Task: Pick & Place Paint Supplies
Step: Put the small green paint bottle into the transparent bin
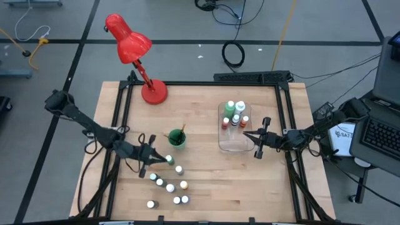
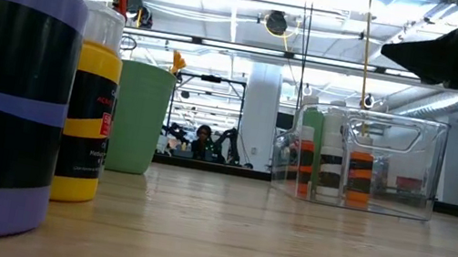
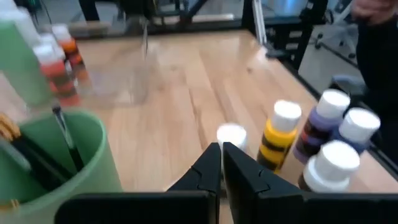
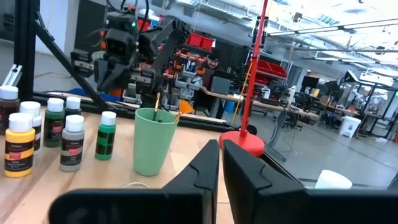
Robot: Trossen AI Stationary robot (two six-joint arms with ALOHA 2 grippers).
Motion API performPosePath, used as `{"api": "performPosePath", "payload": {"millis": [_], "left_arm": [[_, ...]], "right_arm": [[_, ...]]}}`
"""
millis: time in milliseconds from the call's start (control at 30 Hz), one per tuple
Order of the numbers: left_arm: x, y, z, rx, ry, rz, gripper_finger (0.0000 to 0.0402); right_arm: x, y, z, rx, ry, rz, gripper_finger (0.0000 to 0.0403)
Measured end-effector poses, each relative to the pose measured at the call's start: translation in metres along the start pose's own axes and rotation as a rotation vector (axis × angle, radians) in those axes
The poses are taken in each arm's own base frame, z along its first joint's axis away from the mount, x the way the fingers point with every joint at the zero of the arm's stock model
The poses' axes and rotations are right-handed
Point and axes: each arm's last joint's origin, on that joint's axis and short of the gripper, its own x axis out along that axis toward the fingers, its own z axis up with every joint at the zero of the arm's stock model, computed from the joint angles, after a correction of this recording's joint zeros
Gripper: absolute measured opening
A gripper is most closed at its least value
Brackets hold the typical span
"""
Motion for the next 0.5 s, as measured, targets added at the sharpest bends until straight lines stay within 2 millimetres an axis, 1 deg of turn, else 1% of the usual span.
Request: {"api": "performPosePath", "payload": {"millis": [100, 200, 300, 500], "left_arm": [[-0.0002, -0.0003, -0.0027, -0.022, 0.026, 0.0, 0.0029], [-0.0002, -0.0004, -0.0022, 0.004, 0.022, -0.006, 0.0056], [-0.0002, -0.0009, -0.0017, 0.039, 0.018, -0.02, 0.0103], [-0.0001, 0.0009, -0.0035, 0.055, 0.033, 0.025, 0.0218]], "right_arm": [[0.0, 0.0, -0.0001, 0.01, 0.001, 0.0, 0.0016], [0.0, 0.0003, -0.001, 0.008, 0.008, 0.003, 0.0016], [0.0, 0.0009, -0.0028, 0.03, 0.025, 0.008, 0.0016], [-0.0001, 0.0013, -0.0037, 0.042, 0.032, 0.015, 0.0016]]}}
